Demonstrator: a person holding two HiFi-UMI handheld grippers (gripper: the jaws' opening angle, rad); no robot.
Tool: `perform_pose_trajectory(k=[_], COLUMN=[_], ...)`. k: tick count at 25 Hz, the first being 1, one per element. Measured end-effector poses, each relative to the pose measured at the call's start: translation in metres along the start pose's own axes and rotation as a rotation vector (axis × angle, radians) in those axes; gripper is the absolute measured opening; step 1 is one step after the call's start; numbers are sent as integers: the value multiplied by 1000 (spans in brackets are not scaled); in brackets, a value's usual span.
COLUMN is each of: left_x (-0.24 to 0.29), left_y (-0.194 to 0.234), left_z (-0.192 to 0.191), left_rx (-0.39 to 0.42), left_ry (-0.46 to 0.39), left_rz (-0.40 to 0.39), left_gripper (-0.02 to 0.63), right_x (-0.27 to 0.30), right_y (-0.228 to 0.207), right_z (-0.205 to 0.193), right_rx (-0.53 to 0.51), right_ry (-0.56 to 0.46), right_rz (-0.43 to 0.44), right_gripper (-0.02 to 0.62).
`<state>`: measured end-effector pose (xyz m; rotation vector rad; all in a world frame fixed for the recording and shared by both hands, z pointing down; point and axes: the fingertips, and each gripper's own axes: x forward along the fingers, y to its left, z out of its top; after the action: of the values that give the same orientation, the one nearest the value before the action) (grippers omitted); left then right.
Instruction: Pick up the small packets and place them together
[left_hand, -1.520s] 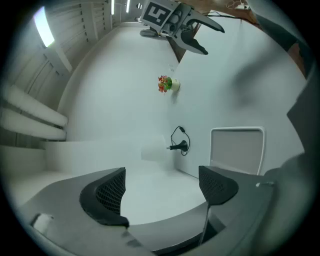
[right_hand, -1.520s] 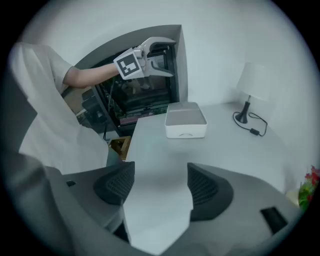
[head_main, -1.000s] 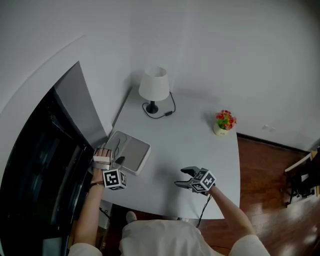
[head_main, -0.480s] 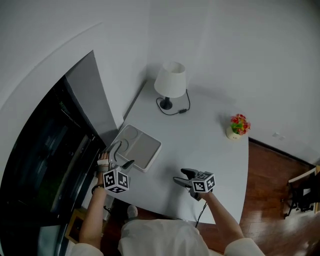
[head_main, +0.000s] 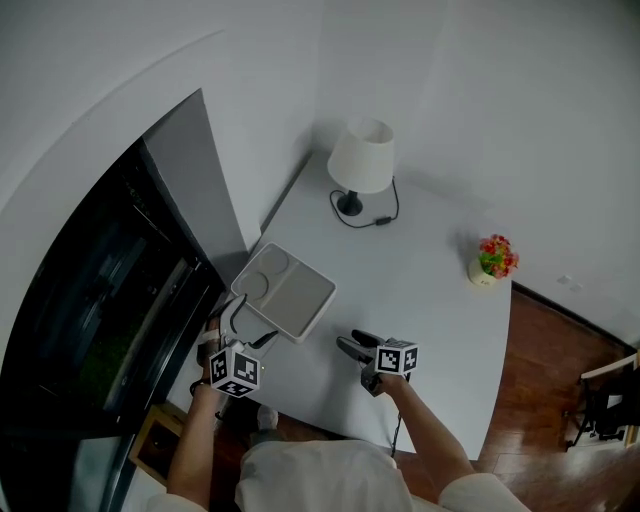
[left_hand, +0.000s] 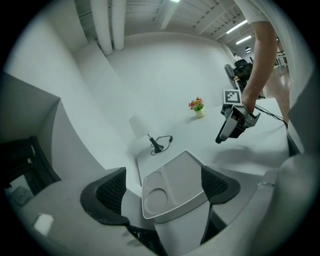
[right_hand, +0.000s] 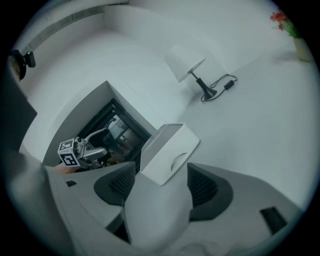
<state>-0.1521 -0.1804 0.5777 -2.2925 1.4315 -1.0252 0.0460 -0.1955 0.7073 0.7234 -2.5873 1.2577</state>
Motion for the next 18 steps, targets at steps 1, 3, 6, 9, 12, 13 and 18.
perform_pose_trajectory(k=[1, 3, 6, 9, 12, 13, 18], left_x=[0, -1, 0, 0, -1, -2, -3], left_y=[-1, -3, -8, -10, -12, -13, -13], left_z=[0, 0, -1, -4, -4, -3, -3], left_rx=[-21, -55, -96, -138, -185, -204, -238], left_ry=[-2, -9, -11, -7, -14, -19, -25], left_rz=[0, -2, -9, -6, -4, -5, -1], left_gripper=[474, 474, 474, 474, 474, 474, 474], right_x=[5, 13, 23, 34, 44, 47, 64], right_y=[-2, -6, -15, -22, -21, -22, -30], right_z=[1, 5, 14, 19, 19, 17, 13], right_rx=[35, 115, 248, 338, 417, 439, 494], right_ry=[-13, -58, -127, -161, -168, -166, -162], right_rz=[8, 21, 46, 73, 101, 107, 134], right_gripper=[331, 332, 331, 331, 329, 318, 321])
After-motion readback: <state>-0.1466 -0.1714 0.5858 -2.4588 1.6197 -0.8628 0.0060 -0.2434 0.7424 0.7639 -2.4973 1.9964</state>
